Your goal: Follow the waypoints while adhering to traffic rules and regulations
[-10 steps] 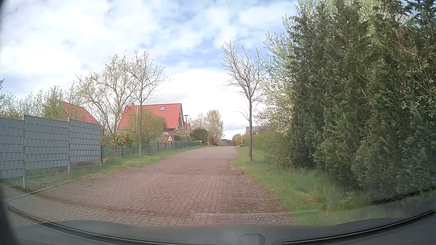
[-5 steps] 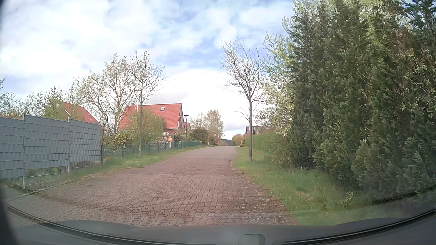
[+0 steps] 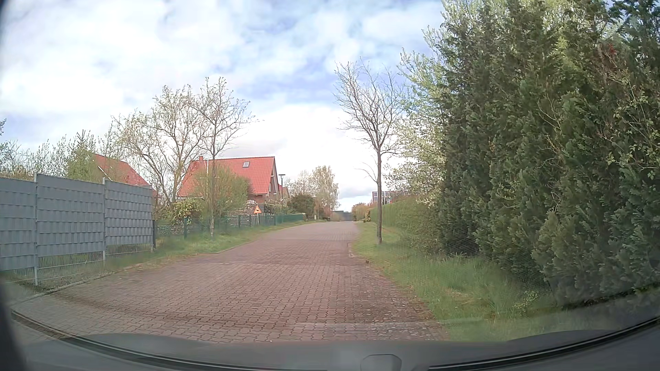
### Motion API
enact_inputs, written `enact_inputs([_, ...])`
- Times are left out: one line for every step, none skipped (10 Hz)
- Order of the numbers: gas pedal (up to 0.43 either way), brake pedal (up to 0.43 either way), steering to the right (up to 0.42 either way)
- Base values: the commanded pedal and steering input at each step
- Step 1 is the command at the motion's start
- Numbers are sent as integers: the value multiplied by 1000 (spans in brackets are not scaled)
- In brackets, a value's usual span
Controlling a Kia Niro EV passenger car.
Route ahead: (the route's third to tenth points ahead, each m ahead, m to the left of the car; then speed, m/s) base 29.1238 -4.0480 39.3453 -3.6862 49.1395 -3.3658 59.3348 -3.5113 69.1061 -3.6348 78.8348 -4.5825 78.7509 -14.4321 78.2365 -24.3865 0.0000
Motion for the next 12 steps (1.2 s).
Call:
enact_inputs([0,384,-6])
enact_inputs([0,384,-6])
enact_inputs([0,384,-6])
enact_inputs([0,384,-6])
enact_inputs([0,384,-6])
enact_inputs([0,384,-6])
enact_inputs([0,384,-6])
enact_inputs([0,384,-6])
enact_inputs([0,384,-6])
enact_inputs([0,384,-6])
enact_inputs([0,378,-6])
enact_inputs([0,372,-6])
